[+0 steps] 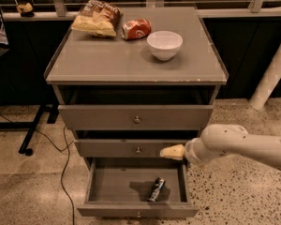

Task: Pick redbull can from bottom drawer and place on counter

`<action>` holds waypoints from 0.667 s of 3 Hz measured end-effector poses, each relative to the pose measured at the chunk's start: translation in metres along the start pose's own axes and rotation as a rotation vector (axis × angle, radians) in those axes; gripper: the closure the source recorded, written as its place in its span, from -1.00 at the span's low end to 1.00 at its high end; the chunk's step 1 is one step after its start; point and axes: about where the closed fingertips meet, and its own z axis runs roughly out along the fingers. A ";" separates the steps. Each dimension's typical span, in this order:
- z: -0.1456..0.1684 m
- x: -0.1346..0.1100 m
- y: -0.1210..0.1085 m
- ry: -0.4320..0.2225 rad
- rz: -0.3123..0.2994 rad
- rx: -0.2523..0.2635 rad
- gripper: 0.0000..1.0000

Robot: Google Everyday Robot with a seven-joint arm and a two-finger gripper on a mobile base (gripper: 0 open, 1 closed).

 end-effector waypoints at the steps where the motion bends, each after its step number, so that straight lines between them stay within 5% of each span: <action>1: 0.033 0.007 -0.006 0.044 0.007 -0.007 -1.00; 2: 0.065 0.014 -0.011 0.088 0.020 0.010 -1.00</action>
Offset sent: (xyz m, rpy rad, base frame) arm 0.0046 0.0198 -0.1013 0.0049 0.1429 0.0068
